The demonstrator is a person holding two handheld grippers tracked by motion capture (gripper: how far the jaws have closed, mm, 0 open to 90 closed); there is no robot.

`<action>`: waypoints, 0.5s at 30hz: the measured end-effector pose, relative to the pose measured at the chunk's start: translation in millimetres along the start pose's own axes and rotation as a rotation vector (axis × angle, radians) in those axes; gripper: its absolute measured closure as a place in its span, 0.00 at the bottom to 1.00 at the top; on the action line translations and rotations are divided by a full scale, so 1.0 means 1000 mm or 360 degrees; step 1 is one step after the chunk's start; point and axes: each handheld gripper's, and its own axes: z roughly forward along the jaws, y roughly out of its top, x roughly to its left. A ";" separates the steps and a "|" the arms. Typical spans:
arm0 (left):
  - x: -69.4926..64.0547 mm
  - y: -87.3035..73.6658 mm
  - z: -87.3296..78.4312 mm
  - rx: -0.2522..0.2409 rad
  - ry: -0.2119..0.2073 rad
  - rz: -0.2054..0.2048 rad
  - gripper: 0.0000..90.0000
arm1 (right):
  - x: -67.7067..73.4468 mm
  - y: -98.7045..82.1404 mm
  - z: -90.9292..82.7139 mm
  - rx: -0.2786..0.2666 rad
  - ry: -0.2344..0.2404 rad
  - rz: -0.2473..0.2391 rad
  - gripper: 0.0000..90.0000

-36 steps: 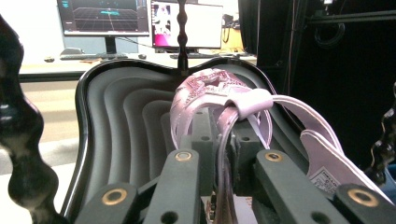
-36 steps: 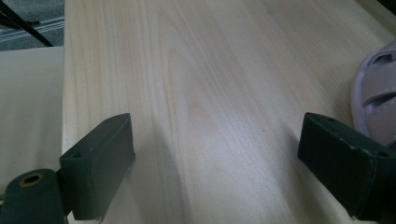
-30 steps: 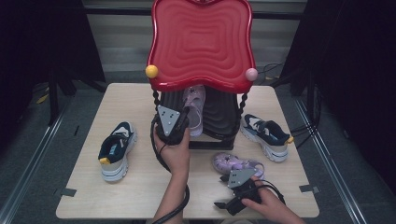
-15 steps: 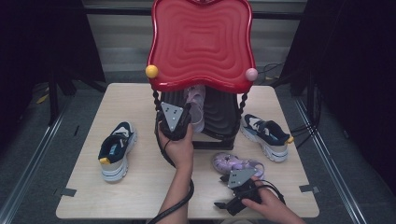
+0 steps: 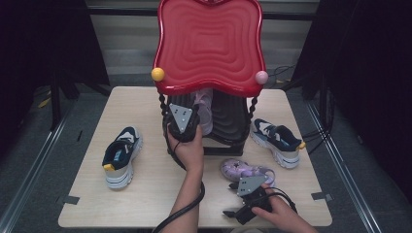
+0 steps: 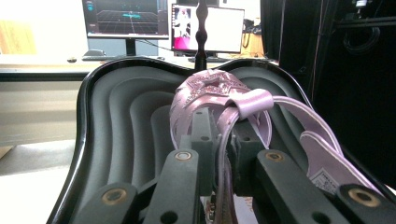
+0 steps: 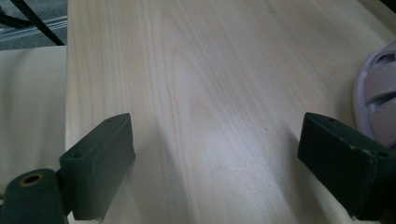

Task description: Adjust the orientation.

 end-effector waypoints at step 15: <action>-0.001 -0.001 0.012 0.0002 0.0078 0.0004 0.92 | 0.000 0.000 0.000 -0.0002 -0.0001 -0.0004 0.11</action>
